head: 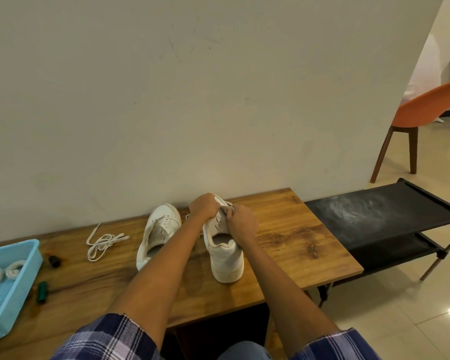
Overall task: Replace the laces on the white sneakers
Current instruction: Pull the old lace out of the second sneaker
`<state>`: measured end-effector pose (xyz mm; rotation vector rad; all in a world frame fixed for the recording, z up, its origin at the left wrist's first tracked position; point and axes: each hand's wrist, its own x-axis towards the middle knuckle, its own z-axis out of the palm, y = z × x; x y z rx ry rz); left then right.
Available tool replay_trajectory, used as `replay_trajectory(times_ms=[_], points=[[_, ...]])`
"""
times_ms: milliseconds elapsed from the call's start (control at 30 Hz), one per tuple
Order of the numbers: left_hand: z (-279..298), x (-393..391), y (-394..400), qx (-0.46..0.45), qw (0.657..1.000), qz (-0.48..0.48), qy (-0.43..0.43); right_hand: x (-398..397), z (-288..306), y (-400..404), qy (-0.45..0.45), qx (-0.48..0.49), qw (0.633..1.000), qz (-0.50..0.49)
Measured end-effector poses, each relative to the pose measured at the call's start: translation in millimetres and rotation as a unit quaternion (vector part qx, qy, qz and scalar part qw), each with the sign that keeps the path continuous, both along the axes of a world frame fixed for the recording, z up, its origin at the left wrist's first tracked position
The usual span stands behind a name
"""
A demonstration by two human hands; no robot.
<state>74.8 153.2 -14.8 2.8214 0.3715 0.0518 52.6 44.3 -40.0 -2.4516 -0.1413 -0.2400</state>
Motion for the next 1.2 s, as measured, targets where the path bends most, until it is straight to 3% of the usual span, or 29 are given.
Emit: replay_trajectory(times_ms=[67, 133, 200, 267, 367, 400, 433, 467, 533, 567, 667, 767, 867, 933, 1067, 1133, 1200], points=[[0.4, 1.4, 1.7, -0.07, 0.997, 0.024, -0.034, 0.5, -0.4, 0.4, 0.004, -0.002, 1.0, -0.003], [5.7, -1.6, 0.1, -0.19, 0.968, 0.092, -0.135, 2.7, -2.2, 1.2, 0.009, -0.008, 1.0, -0.007], [12.5, -5.6, -0.8, -0.306, 0.899, 0.196, -0.243, 3.9, -3.7, 1.9, 0.009, -0.024, 1.0, -0.007], [14.5, -6.0, 0.5, -0.41, 0.824, 0.257, -0.294, 4.9, -4.5, 2.7, 0.006, -0.038, 0.999, -0.006], [7.8, -2.0, 0.8, -0.565, 0.719, 0.246, -0.322, 5.3, -5.2, 3.1, 0.004, -0.037, 0.999, -0.008], [5.3, -2.0, -0.1, -0.585, 0.712, 0.233, -0.31, 5.4, -5.6, 3.5, 0.005, -0.033, 0.999, -0.009], [1.6, -0.3, 0.7, -0.559, 0.745, 0.22, -0.29, 5.3, -5.5, 3.1, 0.005, -0.03, 0.999, -0.009], [0.7, -0.1, 2.2, -0.5, 0.804, 0.197, -0.255, 5.6, -5.5, 3.0, 0.005, -0.029, 1.0, -0.01], [-2.0, 1.5, 8.9, -0.302, 0.931, 0.121, -0.163, 6.6, -6.5, 3.4, 0.007, -0.029, 1.0, -0.01], [-1.1, 1.5, 11.3, -0.211, 0.968, 0.079, -0.109, 7.1, -7.1, 3.5, 0.007, -0.025, 1.0, -0.009], [3.1, 2.2, 12.7, -0.079, 0.997, 0.017, -0.015, 8.1, -8.4, 4.9, 0.006, -0.021, 1.0, -0.007], [3.3, 1.7, 3.1, -0.015, 1.0, 0.003, -0.008, 8.5, -8.6, 4.6, 0.007, -0.025, 1.0, -0.008], [-3.1, -1.1, 2.7, -0.116, 0.988, 0.022, -0.099, 8.5, -8.3, 4.3, 0.003, -0.028, 1.0, -0.01], [-8.4, -4.8, 8.8, -0.234, 0.947, 0.097, -0.197, 8.3, -7.8, 3.7, 0.003, -0.042, 0.999, -0.009], [-8.8, -9.8, 14.2, -0.448, 0.794, 0.273, -0.308, 7.8, -7.0, 2.8, 0.002, -0.053, 0.999, -0.007], [-5.9, -8.9, 11.7, -0.463, 0.782, 0.283, -0.306, 8.6, -7.4, 2.9, 0.007, -0.048, 0.999, -0.007], [-6.9, -6.4, 10.8, -0.451, 0.799, 0.268, -0.294, 9.0, -8.1, 3.2, 0.006, -0.046, 0.999, -0.008]])
